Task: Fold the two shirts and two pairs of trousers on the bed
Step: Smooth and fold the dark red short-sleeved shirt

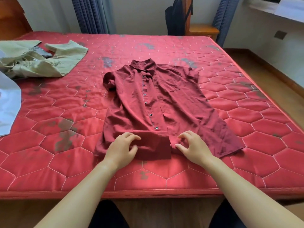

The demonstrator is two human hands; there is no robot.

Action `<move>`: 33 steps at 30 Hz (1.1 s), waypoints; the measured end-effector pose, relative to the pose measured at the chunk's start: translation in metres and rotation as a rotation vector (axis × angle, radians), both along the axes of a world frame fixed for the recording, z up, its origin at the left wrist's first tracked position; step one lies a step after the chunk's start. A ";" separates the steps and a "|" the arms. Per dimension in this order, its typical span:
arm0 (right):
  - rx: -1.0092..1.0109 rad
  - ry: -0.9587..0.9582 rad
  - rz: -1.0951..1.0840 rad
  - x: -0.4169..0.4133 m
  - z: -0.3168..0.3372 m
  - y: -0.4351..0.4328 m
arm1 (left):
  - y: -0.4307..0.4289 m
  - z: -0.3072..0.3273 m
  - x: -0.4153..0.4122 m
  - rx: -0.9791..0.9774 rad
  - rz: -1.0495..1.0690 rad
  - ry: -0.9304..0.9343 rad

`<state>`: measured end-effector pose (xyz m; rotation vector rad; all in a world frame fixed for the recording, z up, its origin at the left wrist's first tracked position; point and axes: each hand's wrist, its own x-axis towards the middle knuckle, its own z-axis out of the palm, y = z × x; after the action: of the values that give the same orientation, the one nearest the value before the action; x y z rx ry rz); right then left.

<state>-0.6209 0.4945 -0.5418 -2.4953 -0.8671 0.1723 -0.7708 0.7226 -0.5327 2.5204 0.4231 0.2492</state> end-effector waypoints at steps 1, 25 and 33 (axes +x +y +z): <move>-0.044 -0.006 0.011 0.000 -0.003 -0.005 | -0.008 0.001 0.007 0.002 -0.023 -0.031; -0.077 -0.038 0.030 0.088 0.057 0.043 | -0.022 0.060 0.136 0.219 0.021 0.284; -0.120 0.101 0.128 0.139 0.151 0.081 | 0.007 0.146 0.189 0.136 0.129 0.428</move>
<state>-0.4823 0.5758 -0.3909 -2.5159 -1.0017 0.4008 -0.5818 0.7297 -0.3868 2.6801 0.7597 -0.2272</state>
